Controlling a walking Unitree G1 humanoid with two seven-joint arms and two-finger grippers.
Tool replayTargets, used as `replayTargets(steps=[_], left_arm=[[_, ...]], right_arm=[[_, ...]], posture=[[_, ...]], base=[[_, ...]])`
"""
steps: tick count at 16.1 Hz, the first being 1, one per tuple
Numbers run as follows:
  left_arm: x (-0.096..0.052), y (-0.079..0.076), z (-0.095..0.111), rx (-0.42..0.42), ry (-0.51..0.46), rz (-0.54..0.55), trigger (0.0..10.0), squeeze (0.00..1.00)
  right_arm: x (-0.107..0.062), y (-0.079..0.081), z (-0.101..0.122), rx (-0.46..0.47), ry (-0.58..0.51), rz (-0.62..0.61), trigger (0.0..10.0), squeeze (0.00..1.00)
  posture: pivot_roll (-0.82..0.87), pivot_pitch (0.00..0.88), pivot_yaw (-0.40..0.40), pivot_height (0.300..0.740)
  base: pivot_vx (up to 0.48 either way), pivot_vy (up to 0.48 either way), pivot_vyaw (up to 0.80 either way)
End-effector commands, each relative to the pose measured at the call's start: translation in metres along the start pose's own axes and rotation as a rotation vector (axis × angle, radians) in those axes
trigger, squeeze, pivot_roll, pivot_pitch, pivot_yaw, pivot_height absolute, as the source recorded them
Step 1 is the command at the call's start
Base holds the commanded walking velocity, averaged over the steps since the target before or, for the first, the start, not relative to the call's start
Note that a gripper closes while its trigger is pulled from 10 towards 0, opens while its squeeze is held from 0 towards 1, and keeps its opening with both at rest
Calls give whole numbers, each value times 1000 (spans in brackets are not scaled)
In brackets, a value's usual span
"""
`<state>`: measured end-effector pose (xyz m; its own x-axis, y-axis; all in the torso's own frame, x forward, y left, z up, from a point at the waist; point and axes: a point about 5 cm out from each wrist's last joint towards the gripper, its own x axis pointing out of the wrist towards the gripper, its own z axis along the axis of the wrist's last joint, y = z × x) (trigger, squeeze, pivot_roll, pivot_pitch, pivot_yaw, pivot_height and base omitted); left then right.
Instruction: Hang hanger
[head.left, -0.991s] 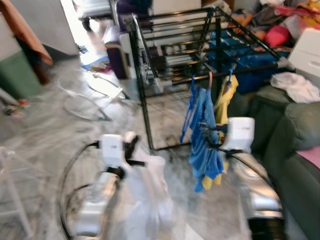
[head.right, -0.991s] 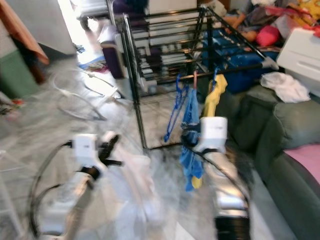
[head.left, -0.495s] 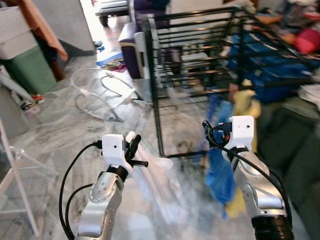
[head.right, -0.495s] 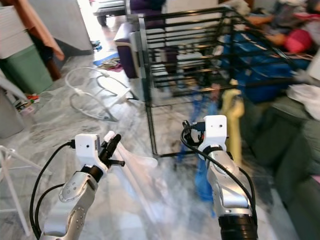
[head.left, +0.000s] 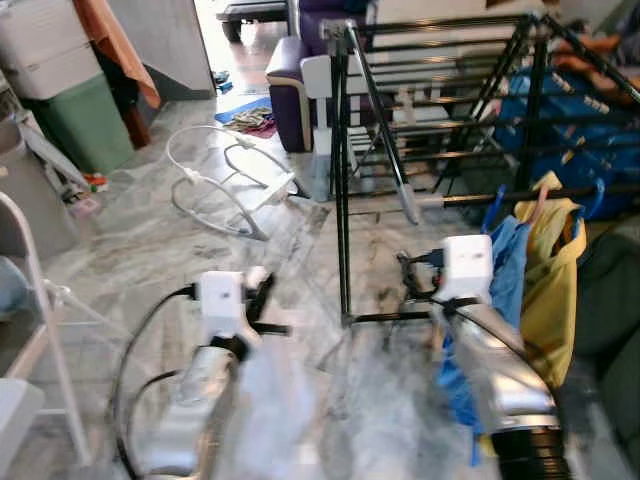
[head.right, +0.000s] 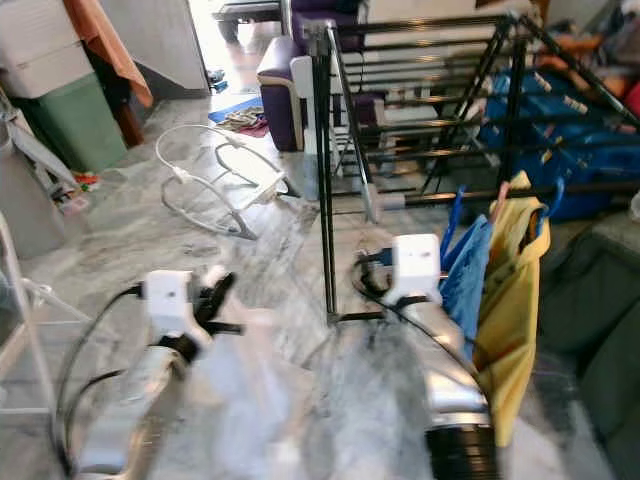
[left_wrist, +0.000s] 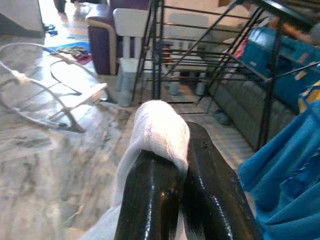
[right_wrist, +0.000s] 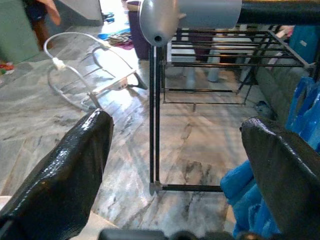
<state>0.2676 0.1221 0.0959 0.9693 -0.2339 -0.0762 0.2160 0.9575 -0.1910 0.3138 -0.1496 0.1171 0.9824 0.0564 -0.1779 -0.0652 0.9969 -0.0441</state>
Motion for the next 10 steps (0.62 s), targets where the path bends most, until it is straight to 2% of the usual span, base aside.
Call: replayTargets(steps=[1, 3, 6, 10], left_arm=[[2, -5, 5, 1, -21, -28, 10000, 0], [3, -6, 5, 3, -16, -37, 10000, 0], [3, -7, 4, 1, -11, -46, 10000, 0], [4, -8, 2, 2, 7, -63, 10000, 0]], right_arm=[[1, -10, -1, -14, 19, -54, 10000, 0], [3, -22, -5, -23, 48, -140, 10000, 0], [5, -30, -11, -15, 97, -214, 10000, 0], [12, -22, -20, 36, 166, -169, 10000, 0]], posture=[[-118, 0, 65, 740], [-117, 0, 66, 740], [-115, 0, 66, 740], [-116, 0, 71, 740]], base=[[0, 0, 0], [0, 0, 0], [0, 0, 0], [0, 0, 0]])
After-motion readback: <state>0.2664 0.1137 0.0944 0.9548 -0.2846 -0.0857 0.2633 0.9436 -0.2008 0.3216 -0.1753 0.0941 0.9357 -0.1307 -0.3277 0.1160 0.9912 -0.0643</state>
